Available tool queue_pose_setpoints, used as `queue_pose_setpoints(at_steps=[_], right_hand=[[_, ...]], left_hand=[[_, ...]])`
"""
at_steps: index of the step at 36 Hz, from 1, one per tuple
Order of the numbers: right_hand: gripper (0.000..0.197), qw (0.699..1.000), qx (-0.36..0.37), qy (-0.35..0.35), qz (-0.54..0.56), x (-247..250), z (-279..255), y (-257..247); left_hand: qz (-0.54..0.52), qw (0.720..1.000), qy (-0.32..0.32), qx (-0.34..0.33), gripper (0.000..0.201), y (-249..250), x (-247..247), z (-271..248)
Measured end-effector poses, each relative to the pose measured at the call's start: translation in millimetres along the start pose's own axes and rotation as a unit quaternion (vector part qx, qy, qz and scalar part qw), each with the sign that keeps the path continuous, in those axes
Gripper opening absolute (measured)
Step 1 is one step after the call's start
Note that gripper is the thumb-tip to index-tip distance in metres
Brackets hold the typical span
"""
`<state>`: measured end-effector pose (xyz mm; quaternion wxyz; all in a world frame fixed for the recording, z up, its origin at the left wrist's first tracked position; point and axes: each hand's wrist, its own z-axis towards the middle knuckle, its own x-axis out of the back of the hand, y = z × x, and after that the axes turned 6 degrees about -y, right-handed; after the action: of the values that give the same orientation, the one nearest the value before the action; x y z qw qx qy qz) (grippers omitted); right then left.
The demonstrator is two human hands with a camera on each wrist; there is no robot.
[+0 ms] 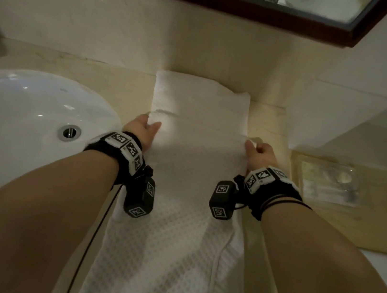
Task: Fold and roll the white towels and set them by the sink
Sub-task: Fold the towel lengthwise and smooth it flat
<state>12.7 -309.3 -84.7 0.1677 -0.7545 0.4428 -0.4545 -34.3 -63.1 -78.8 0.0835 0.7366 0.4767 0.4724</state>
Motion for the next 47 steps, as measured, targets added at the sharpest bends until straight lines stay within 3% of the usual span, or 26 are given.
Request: queue_pose_setpoints(at_steps=[5,9,12,14,23,28,33,41,44,47], right_hand=[[0.042,0.997,0.021,0.067,-0.017,-9.8,-3.1,-1.1],[0.041,0.998,-0.033,-0.012,-0.060,-3.4,-26.4,18.7],[0.040,0.993,-0.014,-0.046,-0.105,-0.7,-46.7,41.7],[0.034,0.990,-0.006,-0.066,-0.128,-2.2,-57.6,52.8],[0.039,0.974,0.004,-0.134,-0.180,-12.9,-137.1,93.8],[0.031,0.958,-0.002,-0.162,-0.238,-22.9,-177.3,124.5],[0.040,0.963,-0.029,-0.149,-0.224,-33.3,-206.3,138.6],[0.059,0.965,-0.061,-0.101,-0.236,-60.6,-216.2,145.1],[0.066,0.975,-0.073,-0.111,-0.180,-65.2,-212.8,147.0],[0.064,0.989,-0.064,-0.101,-0.090,-63.3,-205.4,152.8]], left_hand=[[0.014,0.999,-0.036,0.000,0.061,-13.5,-2.0,-1.2],[0.001,0.996,-0.081,0.023,0.054,-31.5,4.9,-19.8],[0.038,0.993,-0.108,0.037,0.051,-42.5,4.1,-41.3],[0.051,0.994,-0.088,0.040,0.046,-49.0,0.4,-54.1],[0.062,0.994,-0.020,0.084,0.056,-94.0,-34.9,-139.3],[0.069,0.993,-0.030,0.093,0.053,-130.6,-49.5,-184.7],[0.074,0.993,-0.039,0.087,0.049,-160.5,-55.0,-210.7],[0.073,0.994,-0.063,0.044,0.040,-165.5,-52.6,-217.2],[0.071,0.995,-0.070,0.027,0.036,-167.3,-52.1,-218.2],[0.079,0.994,-0.075,0.021,0.044,-167.3,-53.1,-219.4]])
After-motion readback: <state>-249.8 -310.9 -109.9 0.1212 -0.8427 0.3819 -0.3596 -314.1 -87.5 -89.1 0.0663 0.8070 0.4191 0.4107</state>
